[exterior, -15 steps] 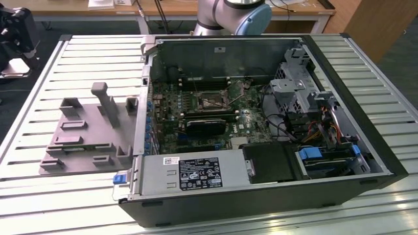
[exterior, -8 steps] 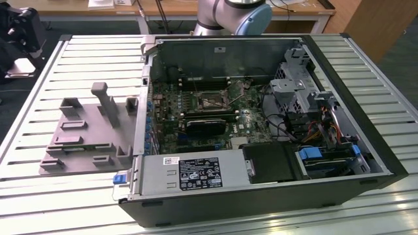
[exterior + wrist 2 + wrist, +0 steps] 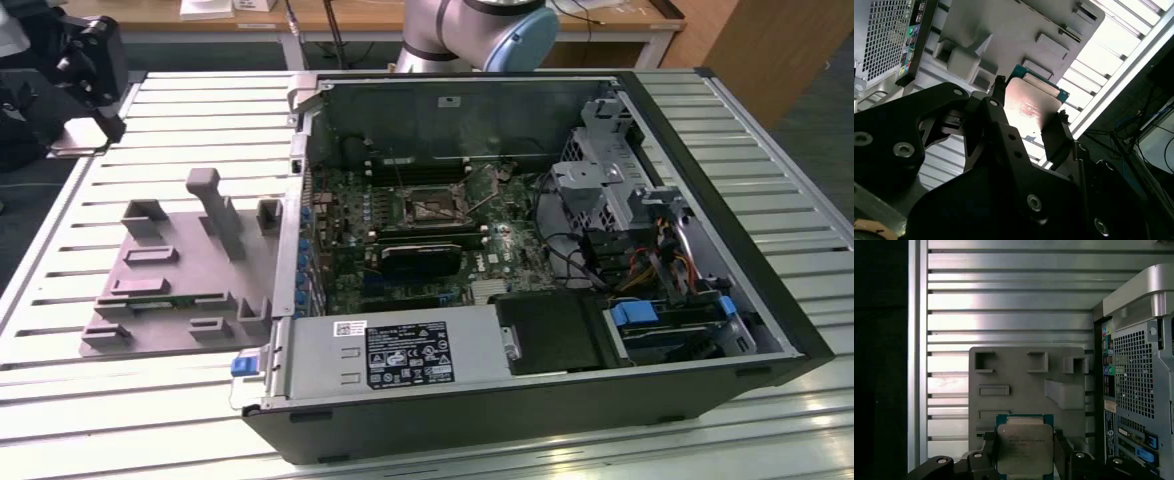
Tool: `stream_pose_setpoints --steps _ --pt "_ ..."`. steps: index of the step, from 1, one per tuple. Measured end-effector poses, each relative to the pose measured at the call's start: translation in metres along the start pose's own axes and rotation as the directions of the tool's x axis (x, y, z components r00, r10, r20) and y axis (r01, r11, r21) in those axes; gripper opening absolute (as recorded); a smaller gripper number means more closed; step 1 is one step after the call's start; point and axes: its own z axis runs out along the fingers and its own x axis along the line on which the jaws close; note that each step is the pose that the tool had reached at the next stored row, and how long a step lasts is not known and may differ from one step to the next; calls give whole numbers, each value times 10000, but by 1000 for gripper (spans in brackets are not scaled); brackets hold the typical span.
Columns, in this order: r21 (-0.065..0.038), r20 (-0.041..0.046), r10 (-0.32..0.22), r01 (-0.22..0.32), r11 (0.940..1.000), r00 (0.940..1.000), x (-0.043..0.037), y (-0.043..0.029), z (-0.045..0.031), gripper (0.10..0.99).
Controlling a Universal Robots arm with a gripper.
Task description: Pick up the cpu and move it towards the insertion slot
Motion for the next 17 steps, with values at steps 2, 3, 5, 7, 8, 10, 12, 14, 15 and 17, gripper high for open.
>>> stream_pose_setpoints --steps 2,3,5,7,8,10,12,14,15,17 --pt "0 0 0 0 10000 10000 -68 2 2 537" --pt "1 -2 0 0 10000 10000 -100 3 2 537" --pt "0 -1 0 0 10000 10000 -175 6 5 537" --pt "0 -2 1 -1 10000 10000 -249 8 7 537" --pt "1 -3 0 0 10000 10000 -288 9 8 537" --pt "1 -4 -1 1 10000 10000 -368 11 10 537" --pt "0 -5 1 -1 10000 10000 -445 14 12 537" --pt "0 -7 1 -1 10000 10000 -521 16 14 537" --pt "0 -7 0 0 10000 10000 -561 17 16 537" --pt "1 -8 0 0 10000 10000 -639 20 18 537"
